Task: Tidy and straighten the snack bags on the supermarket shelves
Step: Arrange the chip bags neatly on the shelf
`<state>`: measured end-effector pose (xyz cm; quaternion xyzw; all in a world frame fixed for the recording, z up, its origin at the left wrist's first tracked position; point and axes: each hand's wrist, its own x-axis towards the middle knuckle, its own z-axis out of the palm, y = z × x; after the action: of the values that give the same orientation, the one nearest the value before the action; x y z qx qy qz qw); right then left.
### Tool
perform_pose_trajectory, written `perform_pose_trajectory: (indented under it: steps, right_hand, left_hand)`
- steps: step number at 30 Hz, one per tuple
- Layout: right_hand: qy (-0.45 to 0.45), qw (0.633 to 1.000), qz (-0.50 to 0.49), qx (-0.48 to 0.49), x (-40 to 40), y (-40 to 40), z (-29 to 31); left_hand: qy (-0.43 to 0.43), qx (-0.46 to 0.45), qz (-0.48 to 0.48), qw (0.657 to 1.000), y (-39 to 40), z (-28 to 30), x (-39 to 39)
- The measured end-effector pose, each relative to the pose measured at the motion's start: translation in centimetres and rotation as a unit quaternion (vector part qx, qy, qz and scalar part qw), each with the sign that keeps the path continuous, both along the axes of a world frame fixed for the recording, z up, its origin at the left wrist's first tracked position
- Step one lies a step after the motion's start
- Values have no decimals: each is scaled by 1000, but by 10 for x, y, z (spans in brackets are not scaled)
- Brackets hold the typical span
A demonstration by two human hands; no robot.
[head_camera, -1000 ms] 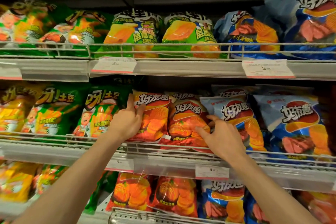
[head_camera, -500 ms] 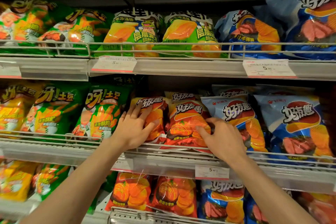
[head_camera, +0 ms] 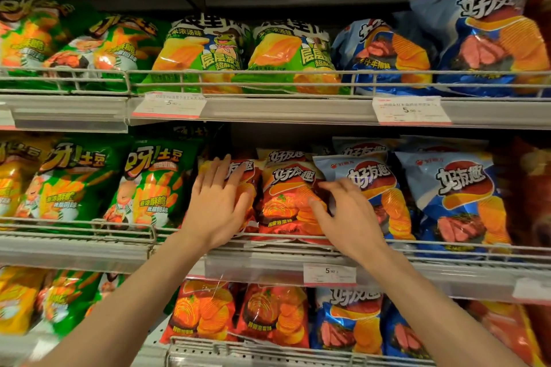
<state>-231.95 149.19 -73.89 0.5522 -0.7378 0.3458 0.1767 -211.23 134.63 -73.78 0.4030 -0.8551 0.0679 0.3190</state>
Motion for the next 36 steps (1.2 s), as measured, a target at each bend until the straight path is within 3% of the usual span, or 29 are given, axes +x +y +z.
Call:
perform_pose_trajectory:
  steps: [3, 5, 9, 18, 32, 36]
  right_hand:
    - [98, 994, -31, -30, -22, 10, 4]
    - [134, 989, -53, 2, -40, 15, 7]
    - [131, 981, -57, 128, -57, 15, 3]
    - [122, 966, -75, 213, -63, 6, 6]
    - [79, 980, -33, 182, -60, 10, 1]
    - [97, 987, -26, 127, -64, 23, 4]
  left_hand:
    - [-17, 39, 7, 999, -6, 1, -18]
    - [-34, 74, 12, 997, -9, -4, -23]
    - [-58, 86, 11, 995, -9, -8, -23]
    - [-69, 100, 17, 992, -9, -6, -23]
    - [-84, 92, 10, 992, -2, -5, -21]
    - [-34, -1, 25, 999, 3, -8, -17]
